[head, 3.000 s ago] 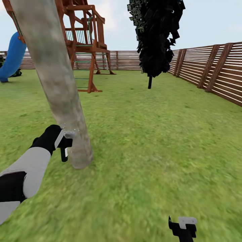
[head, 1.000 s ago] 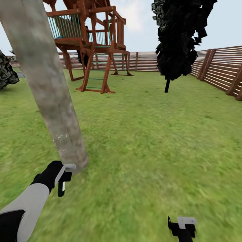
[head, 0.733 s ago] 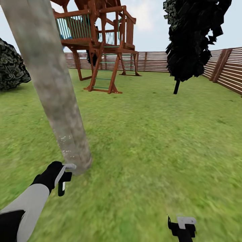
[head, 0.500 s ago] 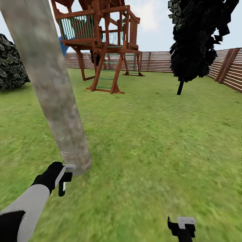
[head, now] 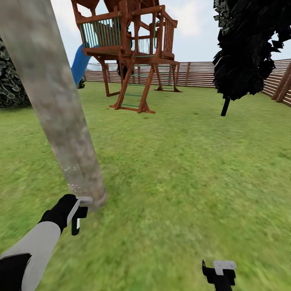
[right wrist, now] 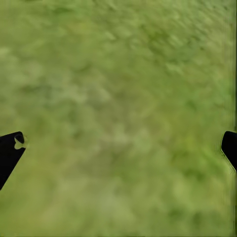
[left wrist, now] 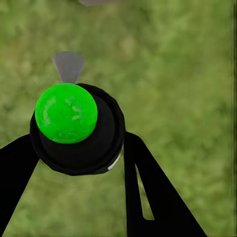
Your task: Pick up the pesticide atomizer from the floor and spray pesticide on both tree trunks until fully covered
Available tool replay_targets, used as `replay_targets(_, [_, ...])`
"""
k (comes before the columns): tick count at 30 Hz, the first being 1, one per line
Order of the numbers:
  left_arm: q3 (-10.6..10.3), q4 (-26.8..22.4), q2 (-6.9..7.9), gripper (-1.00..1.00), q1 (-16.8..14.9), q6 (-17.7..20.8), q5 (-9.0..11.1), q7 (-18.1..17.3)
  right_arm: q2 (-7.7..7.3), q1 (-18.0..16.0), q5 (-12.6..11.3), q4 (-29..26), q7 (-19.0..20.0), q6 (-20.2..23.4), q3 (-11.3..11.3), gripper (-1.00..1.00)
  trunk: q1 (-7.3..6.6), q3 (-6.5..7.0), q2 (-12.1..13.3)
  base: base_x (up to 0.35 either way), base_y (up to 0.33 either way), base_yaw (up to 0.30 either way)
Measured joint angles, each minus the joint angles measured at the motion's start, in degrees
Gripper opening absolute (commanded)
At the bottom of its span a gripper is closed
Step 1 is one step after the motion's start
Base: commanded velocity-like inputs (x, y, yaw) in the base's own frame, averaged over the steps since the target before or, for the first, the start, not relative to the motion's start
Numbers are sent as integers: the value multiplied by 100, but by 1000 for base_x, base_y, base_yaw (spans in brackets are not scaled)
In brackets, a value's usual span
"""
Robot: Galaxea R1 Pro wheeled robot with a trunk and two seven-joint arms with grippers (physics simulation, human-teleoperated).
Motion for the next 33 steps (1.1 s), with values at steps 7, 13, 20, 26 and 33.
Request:
replay_targets(7, [5, -3, 3, -100, 1, 0, -1, 0, 14, -1, 0, 5, -8, 1, 2, 100, 1, 0, 0, 6, -271, 164])
replay_targets(13, [7, -2, -6, -100, 1, -7, 6, 0, 16, -1, 0, 8, -8, 0, 1, 100, 0, 0, 0, 68, -272, 277])
replay_targets(20, [-35, -4, -2, -100, 8, -28, 7, -115, -2, 0, -1, 1, -17, 0, -1, 100, 1, 0, 0, 48, -85, 278])
replay_targets(26, [-31, -22, -7, -100, -93, -457, 43, -138, -1, 0, -1, 2, -17, 0, 1, 100, 1, 0, 0, 0, -1, 277])
replay_targets(33, [-77, -240, -122, -100, -684, -11, -71, -1001, -8, 0, 0, -6, -13, 4, -7, 100, 0, 1, 0, 0, 0, 33])
